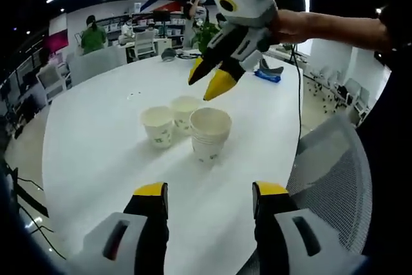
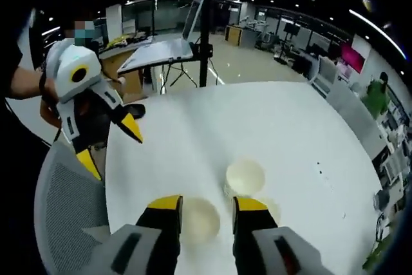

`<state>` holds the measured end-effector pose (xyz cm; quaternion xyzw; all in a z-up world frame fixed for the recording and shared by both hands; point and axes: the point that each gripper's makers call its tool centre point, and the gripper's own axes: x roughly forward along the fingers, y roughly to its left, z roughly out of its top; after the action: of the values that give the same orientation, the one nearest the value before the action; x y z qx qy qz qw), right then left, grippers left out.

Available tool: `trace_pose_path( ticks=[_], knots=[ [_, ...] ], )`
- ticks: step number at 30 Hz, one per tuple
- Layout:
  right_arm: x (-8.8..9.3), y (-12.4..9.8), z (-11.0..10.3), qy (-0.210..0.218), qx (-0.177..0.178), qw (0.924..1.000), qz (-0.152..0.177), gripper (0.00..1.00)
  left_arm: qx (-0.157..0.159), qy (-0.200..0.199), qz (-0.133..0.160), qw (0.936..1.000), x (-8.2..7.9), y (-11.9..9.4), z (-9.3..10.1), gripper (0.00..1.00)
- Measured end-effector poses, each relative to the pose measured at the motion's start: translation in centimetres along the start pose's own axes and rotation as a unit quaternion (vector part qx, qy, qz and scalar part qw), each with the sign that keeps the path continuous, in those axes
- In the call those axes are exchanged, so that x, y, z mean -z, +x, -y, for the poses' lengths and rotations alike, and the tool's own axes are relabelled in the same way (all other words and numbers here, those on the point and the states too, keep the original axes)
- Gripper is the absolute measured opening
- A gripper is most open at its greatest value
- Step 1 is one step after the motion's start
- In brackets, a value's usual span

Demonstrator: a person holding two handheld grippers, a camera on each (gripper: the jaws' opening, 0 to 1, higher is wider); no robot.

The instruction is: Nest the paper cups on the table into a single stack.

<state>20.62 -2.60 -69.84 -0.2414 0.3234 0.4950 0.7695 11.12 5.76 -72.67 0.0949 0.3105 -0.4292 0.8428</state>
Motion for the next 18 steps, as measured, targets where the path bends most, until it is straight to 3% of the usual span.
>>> trace_pose_path(
  ticks=[4,18],
  knots=[
    [-0.8,0.4,0.8,0.027,0.005,0.9993,0.026,0.31,-0.009,-0.014,0.008,0.9998,-0.2,0.0,-0.3,0.51],
    [-3.3,3.7,2.0,0.074,0.011,0.9962,0.044,0.34,-0.026,-0.034,0.026,0.9987,-0.6,-0.1,-0.7,0.52]
  ],
)
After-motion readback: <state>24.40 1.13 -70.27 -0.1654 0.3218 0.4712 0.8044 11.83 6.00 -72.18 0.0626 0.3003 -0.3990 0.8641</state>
